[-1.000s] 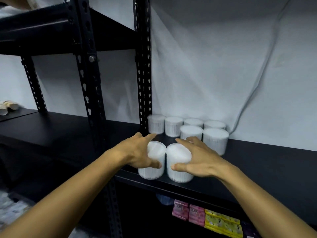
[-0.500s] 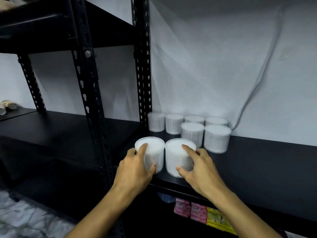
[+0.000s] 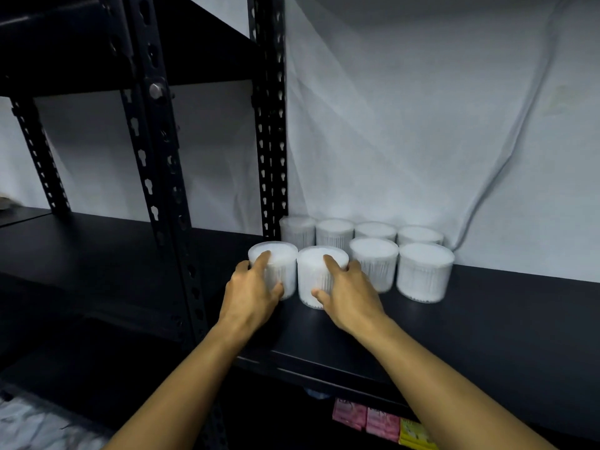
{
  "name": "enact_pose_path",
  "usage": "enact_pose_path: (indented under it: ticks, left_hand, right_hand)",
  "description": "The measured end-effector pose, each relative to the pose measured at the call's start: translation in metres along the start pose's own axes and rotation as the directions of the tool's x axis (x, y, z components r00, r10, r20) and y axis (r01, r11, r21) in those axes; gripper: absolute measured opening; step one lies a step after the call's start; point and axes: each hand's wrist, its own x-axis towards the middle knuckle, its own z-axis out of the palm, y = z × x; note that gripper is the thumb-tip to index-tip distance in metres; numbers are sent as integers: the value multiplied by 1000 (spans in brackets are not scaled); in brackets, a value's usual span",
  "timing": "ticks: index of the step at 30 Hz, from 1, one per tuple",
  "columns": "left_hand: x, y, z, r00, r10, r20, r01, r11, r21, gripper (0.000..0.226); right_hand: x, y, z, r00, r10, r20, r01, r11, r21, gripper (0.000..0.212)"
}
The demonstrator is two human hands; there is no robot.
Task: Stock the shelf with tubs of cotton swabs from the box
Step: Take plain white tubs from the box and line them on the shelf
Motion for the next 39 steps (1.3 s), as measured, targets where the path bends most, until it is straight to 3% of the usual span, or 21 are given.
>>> enact_pose_path:
  ticks: [7,17,39]
  left_hand:
    - [34,-7,14,1000,21,2,-21,999,-31,67]
    - [57,-10,25,1000,16,21,-14,998,-60,69]
    - [73,-10,36,998,38,40,-37,998,-42,70]
  right_hand:
    - [32,-7,13,998,37,-44,-46,972,-230,63]
    - [45,-9,43,980,126,-152,-142,985,-97,65]
    - [61,-3,49,975,111,-190,-145,974,-173,67]
